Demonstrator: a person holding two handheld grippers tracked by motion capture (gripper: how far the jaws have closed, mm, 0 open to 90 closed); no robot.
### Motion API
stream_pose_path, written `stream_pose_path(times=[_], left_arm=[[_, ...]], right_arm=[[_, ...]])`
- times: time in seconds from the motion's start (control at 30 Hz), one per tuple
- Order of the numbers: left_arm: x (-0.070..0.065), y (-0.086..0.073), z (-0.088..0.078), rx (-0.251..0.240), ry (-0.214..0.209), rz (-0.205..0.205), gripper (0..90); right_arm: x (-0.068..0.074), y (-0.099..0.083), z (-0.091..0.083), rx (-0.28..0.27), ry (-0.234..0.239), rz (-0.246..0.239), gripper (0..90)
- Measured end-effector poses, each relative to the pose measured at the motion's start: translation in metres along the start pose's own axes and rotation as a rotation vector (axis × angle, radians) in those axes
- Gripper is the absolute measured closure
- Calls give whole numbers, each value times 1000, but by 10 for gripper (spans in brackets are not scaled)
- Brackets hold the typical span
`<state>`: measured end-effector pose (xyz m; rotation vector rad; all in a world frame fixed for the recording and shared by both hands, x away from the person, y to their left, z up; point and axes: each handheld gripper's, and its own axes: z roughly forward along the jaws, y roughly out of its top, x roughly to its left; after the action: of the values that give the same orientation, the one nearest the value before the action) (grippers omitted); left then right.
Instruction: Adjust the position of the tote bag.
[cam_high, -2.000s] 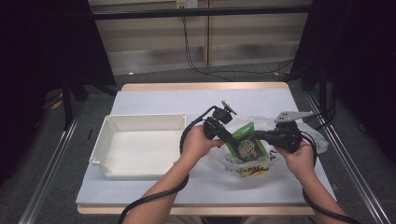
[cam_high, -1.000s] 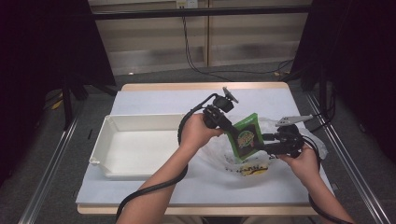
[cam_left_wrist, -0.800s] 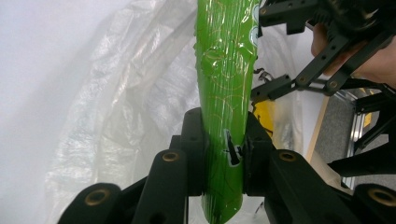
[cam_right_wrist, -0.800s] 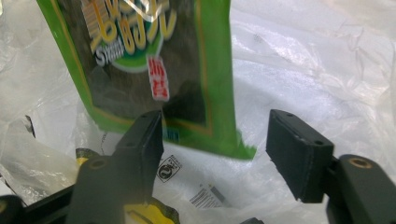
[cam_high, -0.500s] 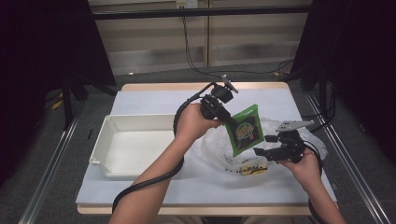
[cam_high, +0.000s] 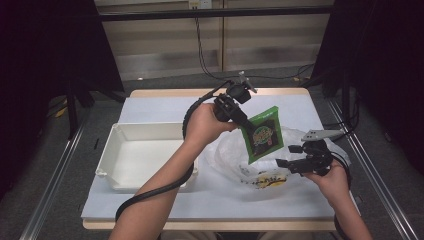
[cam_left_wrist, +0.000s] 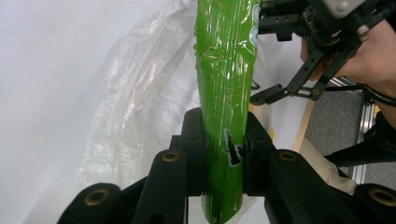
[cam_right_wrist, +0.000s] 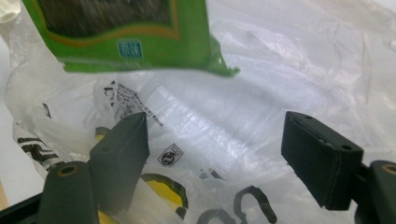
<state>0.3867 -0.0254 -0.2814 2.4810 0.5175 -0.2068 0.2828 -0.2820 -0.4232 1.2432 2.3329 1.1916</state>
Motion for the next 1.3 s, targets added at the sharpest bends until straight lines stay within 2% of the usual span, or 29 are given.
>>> stream_pose_path(times=[0.03,0.17,0.23,0.3,0.4,0.63,0.67,0.83,0.93,1.0,1.07,1.17,1.3], left_arm=[[-1,2,-2,3,-4,13,756],[-4,6,-10,5,6,11,756],[-3,8,-14,4,5,14,755],[-3,8,-18,7,1,22,755],[-3,9,-24,7,8,12,755],[-3,12,-38,23,22,27,755],[-3,12,-39,25,23,17,755],[3,9,-44,39,7,16,755],[5,8,-49,31,-25,8,755],[6,7,-52,26,-16,14,755],[6,7,-56,27,-18,2,755],[8,7,-60,34,-17,20,755],[11,7,-63,44,-10,15,754]], right_arm=[[0,-1,0,5,2,7,230],[-1,-3,0,3,-2,12,228],[-1,-3,0,-5,16,29,229],[-1,-2,-1,-10,12,19,228],[0,-1,-2,-16,15,25,228],[0,-2,0,-6,-10,25,228],[0,-2,-1,-8,-10,23,229],[0,-2,-1,-13,-10,25,228],[0,-2,-2,-14,-10,19,228],[1,-2,-2,-10,-11,19,228],[1,-2,-2,-12,-9,20,227],[0,-2,-1,-15,-7,24,225],[0,-2,-2,-19,-7,25,225]])
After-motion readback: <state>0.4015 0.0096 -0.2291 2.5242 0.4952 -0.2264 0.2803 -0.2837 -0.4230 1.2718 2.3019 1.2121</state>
